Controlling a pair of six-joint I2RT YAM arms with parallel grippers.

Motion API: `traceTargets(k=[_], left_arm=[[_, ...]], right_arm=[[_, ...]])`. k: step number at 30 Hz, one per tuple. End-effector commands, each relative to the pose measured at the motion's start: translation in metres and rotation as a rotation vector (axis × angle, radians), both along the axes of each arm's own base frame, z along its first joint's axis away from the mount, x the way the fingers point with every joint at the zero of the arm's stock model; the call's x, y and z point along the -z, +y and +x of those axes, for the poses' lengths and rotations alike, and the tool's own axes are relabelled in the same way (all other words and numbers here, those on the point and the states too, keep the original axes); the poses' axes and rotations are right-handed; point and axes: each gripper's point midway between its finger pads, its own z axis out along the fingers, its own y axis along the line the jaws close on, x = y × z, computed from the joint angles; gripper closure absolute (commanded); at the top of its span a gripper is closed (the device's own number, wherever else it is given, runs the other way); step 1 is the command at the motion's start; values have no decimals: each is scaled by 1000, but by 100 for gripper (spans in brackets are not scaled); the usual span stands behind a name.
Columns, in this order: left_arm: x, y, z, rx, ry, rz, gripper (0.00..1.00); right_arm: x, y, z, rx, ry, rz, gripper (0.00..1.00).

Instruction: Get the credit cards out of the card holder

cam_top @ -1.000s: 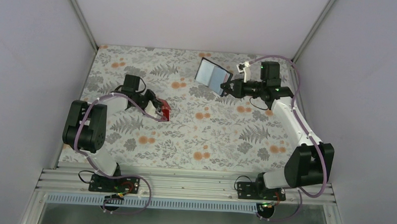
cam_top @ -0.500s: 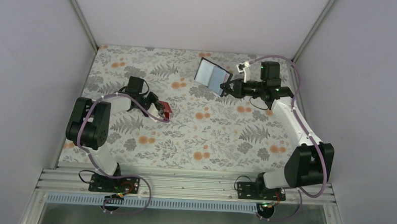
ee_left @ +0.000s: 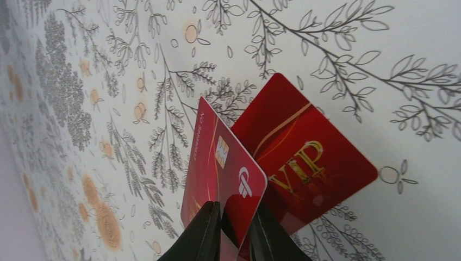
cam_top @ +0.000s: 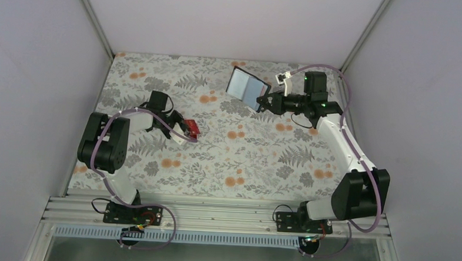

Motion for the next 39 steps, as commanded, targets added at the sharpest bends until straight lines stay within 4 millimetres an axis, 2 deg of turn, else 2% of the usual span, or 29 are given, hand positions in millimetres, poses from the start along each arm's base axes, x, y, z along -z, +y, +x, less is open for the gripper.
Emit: traceTargets(k=[1, 3, 9, 12, 15, 19, 20, 22, 25, 26, 28, 30, 32, 34, 36, 39], left_arm=[[2, 2, -9, 549, -386, 198, 84], [0, 4, -8, 545, -385, 210, 78], [-11, 4, 1, 538, -412, 226, 39], [-27, 6, 6, 528, -409, 231, 30], [-60, 10, 10, 455, -341, 209, 22], [-130, 9, 18, 107, -131, 103, 13], [-153, 8, 20, -13, -78, 47, 11], [-194, 6, 21, -263, 66, -86, 11], [-232, 8, 15, -594, 310, -242, 18], [-245, 5, 11, -683, 395, -308, 18], [-272, -6, -9, -779, 594, -451, 16], [-303, -24, -39, -747, 771, -608, 2], [-335, -35, -60, -690, 863, -757, 0], [-353, -37, -70, -693, 915, -866, 0], [-356, -38, -72, -694, 943, -902, 0], [-340, -44, -74, -714, 1018, -864, 0]], right_arm=[[-17, 3, -8, -29, -59, 18, 96], [-18, 3, -9, -27, -62, 17, 96], [-19, 3, -10, -29, -61, 20, 96], [-21, 5, -12, -39, -56, 32, 96], [-21, 9, -14, -53, -45, 34, 96], [-30, 20, -26, -112, -64, 50, 96], [-35, 22, -30, -128, -75, 53, 96], [-44, 29, -39, -158, -101, 57, 96], [-52, 38, -50, -198, -120, 64, 96], [-54, 40, -53, -207, -122, 63, 96], [-57, 47, -58, -227, -129, 65, 96], [-60, 55, -64, -255, -130, 72, 96], [-65, 63, -71, -285, -135, 76, 96], [-71, 73, -81, -324, -147, 85, 96], [-78, 83, -94, -373, -164, 98, 96], [-88, 93, -110, -422, -201, 117, 96]])
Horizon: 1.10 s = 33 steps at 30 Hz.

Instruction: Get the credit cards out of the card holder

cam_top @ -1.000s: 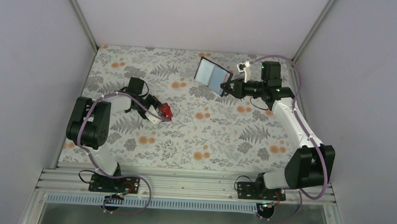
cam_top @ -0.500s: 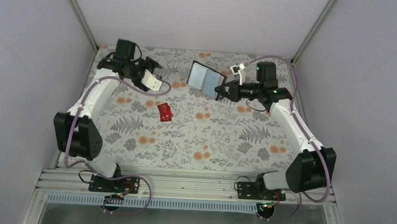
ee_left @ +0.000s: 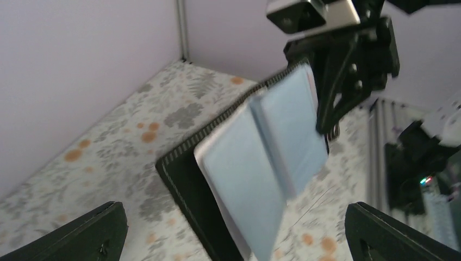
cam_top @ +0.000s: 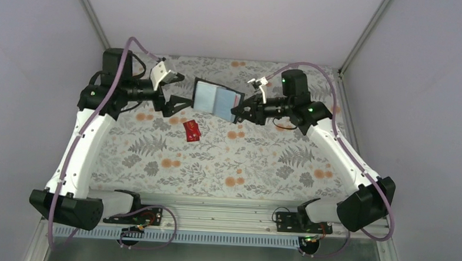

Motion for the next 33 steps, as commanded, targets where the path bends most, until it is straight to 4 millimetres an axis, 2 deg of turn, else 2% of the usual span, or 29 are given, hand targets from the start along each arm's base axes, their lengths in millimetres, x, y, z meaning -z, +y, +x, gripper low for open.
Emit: traceTargets(k=[1, 3, 8, 9, 10, 12, 13, 14, 16, 18, 20, 24, 28, 33], left_arm=[[6, -17, -6, 34, 221, -140, 0], [14, -23, -13, 71, 216, -149, 0], [10, -34, -31, 175, 201, -190, 2], [8, -34, -32, 181, 202, -190, 13], [6, -34, -32, 187, 203, -191, 30], [5, -35, -35, 202, 221, -196, 71], [6, -35, -36, 207, 241, -204, 86], [8, -36, -38, 209, 264, -210, 96], [9, -35, -45, 223, 279, -215, 97], [8, -34, -50, 234, 261, -206, 98], [2, -34, -55, 256, 240, -206, 98], [-13, -35, -64, 321, 234, -235, 98], [-19, -35, -66, 342, 204, -227, 98], [-13, -35, -65, 340, 198, -213, 98]], right_arm=[[-36, 15, -30, -98, -96, 69, 96], [-37, 18, -29, -88, -99, 67, 96], [-37, 26, -25, -87, -96, 61, 96], [-37, 28, -26, -95, -99, 62, 96], [-38, 28, -27, -100, -109, 64, 96], [-37, 29, -27, -103, -116, 63, 96], [-35, 29, -25, -99, -119, 59, 95], [-34, 29, -25, -97, -119, 57, 94], [-35, 29, -25, -96, -127, 57, 87], [-36, 27, -23, -73, -156, 53, 74], [-39, 22, -21, -36, -202, 44, 66], [-35, 19, -11, 24, -230, 22, 62], [-34, 19, -23, -38, -249, 36, 52], [-37, 12, -36, -62, -321, 24, 36]])
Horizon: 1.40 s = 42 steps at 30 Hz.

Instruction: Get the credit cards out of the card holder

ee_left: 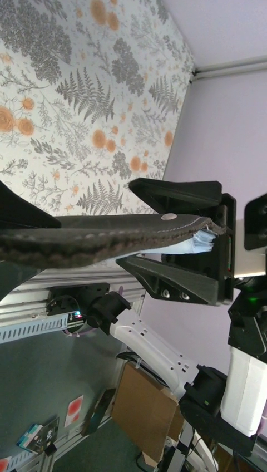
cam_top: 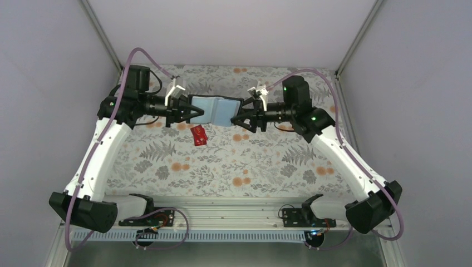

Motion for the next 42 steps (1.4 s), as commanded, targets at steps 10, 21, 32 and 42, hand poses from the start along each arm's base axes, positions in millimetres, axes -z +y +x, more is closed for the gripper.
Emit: traceTargets(k=[10, 21, 32, 42], left_arm=[[-1, 0, -15, 76, -35, -27, 98], [1, -2, -18, 106, -18, -57, 98], [7, -4, -7, 78, 11, -48, 98], [24, -4, 10, 8, 28, 2, 45]], right_arm=[[-11, -7, -13, -18, -137, 12, 51], [-26, 9, -19, 0, -198, 86, 68], [-34, 42, -32, -61, -220, 120, 71], [-32, 48, -8, 65, -118, 100, 96]])
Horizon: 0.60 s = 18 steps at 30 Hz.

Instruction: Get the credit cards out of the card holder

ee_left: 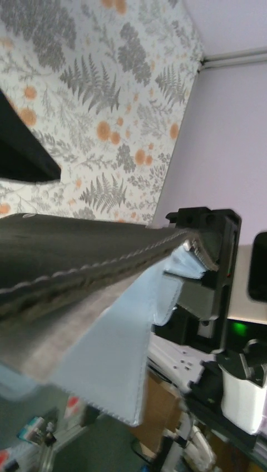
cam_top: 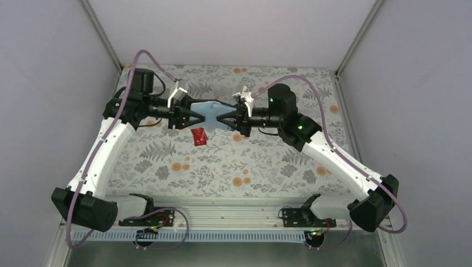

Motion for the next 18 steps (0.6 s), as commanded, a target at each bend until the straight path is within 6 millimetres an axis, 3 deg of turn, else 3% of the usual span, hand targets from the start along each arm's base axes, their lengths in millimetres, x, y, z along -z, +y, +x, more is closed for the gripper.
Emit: traceTargets(k=[1, 3, 4, 9, 13, 14, 15, 18], left_arm=[[8, -2, 9, -24, -7, 20, 31], [9, -1, 13, -44, -22, 37, 4], [10, 0, 15, -56, -29, 47, 0], [18, -5, 26, -101, -46, 87, 0], [25, -10, 38, -141, -59, 132, 0], [27, -10, 42, -156, -57, 144, 5], [30, -9, 45, -172, -56, 160, 17], [31, -8, 44, -175, -52, 163, 77]], right_arm=[[-19, 5, 17, 97, 17, 25, 96], [-16, 6, 25, 135, 58, 9, 96], [-14, 7, 29, 150, 77, 2, 96], [-15, 12, 41, 198, 137, -2, 96], [-20, 17, 34, 151, 124, 3, 96], [-24, 17, 28, 126, 115, 12, 96], [-28, 15, 22, 99, 102, 22, 96], [-39, 7, 9, 60, 59, 32, 90]])
